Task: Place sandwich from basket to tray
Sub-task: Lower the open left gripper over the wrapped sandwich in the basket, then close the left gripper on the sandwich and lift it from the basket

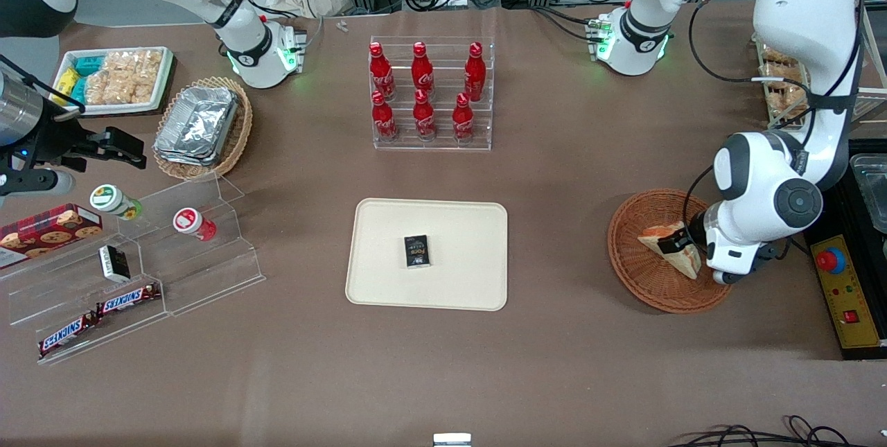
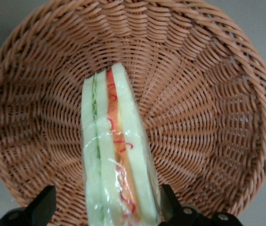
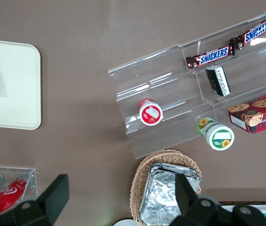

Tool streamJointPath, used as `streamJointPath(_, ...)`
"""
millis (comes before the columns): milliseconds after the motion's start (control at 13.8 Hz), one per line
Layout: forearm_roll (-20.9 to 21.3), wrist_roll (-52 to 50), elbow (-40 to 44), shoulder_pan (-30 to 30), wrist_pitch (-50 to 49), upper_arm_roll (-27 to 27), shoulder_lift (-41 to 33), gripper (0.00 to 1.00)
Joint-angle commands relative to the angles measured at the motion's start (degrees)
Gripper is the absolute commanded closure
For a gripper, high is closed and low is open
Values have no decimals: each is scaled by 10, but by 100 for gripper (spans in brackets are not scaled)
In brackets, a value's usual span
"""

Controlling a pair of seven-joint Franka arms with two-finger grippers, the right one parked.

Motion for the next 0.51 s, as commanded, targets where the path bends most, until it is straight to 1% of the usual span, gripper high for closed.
streamJointPath(0,9,-55,-4,-1,28,-1,9,0)
streamJointPath(72,8,-71,-3,-2,34,-1,13,8)
streamJointPath(145,8,-101,-1,-3,36,-1,14,43)
streamJointPath(217,9,-116,1,-4,37,-1,14,81)
streamJointPath(289,9,-117,2,-4,37,-1,13,100)
streamJointPath(434,9,-115,3,-6,35,-2,9,100)
